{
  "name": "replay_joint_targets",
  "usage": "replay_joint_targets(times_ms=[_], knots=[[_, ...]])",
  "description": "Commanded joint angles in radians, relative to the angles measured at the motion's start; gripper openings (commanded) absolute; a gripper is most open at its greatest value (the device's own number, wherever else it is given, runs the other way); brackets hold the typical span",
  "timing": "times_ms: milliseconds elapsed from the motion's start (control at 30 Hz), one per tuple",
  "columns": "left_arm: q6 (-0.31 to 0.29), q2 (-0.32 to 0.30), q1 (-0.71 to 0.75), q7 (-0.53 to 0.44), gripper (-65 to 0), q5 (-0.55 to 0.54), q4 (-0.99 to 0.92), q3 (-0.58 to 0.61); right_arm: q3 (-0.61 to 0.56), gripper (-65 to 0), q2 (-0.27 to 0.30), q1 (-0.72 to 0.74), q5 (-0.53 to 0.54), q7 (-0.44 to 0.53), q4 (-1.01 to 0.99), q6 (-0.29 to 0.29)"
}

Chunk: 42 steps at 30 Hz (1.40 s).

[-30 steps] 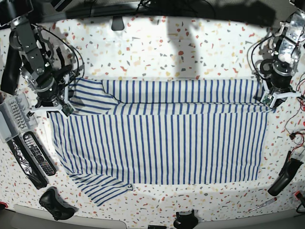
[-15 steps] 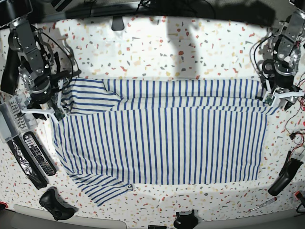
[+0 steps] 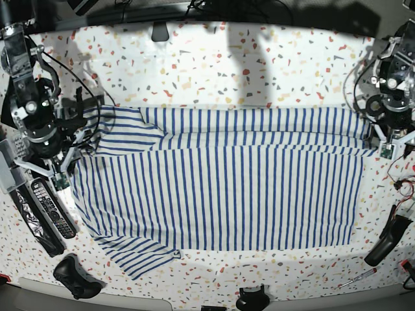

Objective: Layout the t-shirt on the table in an organized manner, then fold the t-shirt properly
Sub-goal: 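Drag the held shoulder edge away from the hem, flattening the shirt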

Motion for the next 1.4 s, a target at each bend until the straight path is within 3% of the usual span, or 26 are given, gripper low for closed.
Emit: replay_joint_targets(times_ms=[0, 67, 133, 200, 400, 500, 600, 700, 867, 1033, 1133, 1367], knots=[[-0.003, 0.001, -0.013, -0.024, -43.5, 0.0, 0.025, -0.01, 0.024, -47.5, 0.004, 0.011, 0.024, 0.015, 0.014, 0.0], [-0.036, 0.042, -0.013, -0.026, -46.8, -0.026, 0.029, -0.01, 0.044, -55.9, -0.022, 0.011, 0.075, 0.016, 0.011, 0.022], [-0.042, 0.085, -0.013, -0.026, -56.0, -0.04, 0.026, -0.01, 0.047, -65.0, -0.045, 0.011, 0.087, 0.019, 0.001, 0.036], [-0.042, 0.122, -0.014, -0.033, -64.8, -0.042, 0.016, -0.01, 0.047, -65.0, -0.068, 0.011, 0.094, 0.033, -0.032, 0.043], [-0.042, 0.2, -0.013, -0.161, -65.0, -0.044, -0.048, -0.01, 0.047, -65.0, -0.113, 0.011, 0.165, 0.055, -0.22, 0.149], [-0.042, 0.235, -0.016, -0.232, -65.0, -0.078, -0.111, -0.01, 0.047, -65.0, -0.119, 0.012, 0.178, 0.055, -0.289, 0.167], [-0.043, 0.282, -0.016, -0.24, -65.0, -0.093, -0.179, -0.01, 0.047, -65.0, -0.13, 0.011, 0.179, 0.035, -0.336, 0.177], [-0.043, 0.315, -0.005, -0.2, -65.0, -0.102, -0.218, -0.01, 0.047, -65.0, -0.145, 0.008, 0.175, -0.039, -0.338, 0.233], [-0.042, 0.308, 0.06, -0.106, -65.0, -0.011, -0.171, -0.01, 0.05, -65.0, -0.139, -0.051, 0.167, -0.071, -0.298, 0.252], [-0.046, 0.252, 0.183, -0.096, -65.0, -0.016, -0.059, -0.01, 0.098, -65.0, -0.14, -0.196, 0.159, -0.071, -0.175, 0.252], [-0.108, 0.219, 0.248, -0.068, -65.0, -0.016, -0.02, -0.01, 0.155, -65.0, -0.14, -0.289, 0.123, -0.071, -0.091, 0.252], [-0.21, 0.214, 0.374, -0.013, -65.0, -0.059, -0.007, -0.01, 0.283, -65.0, -0.145, -0.48, 0.122, -0.071, 0.026, 0.252]])
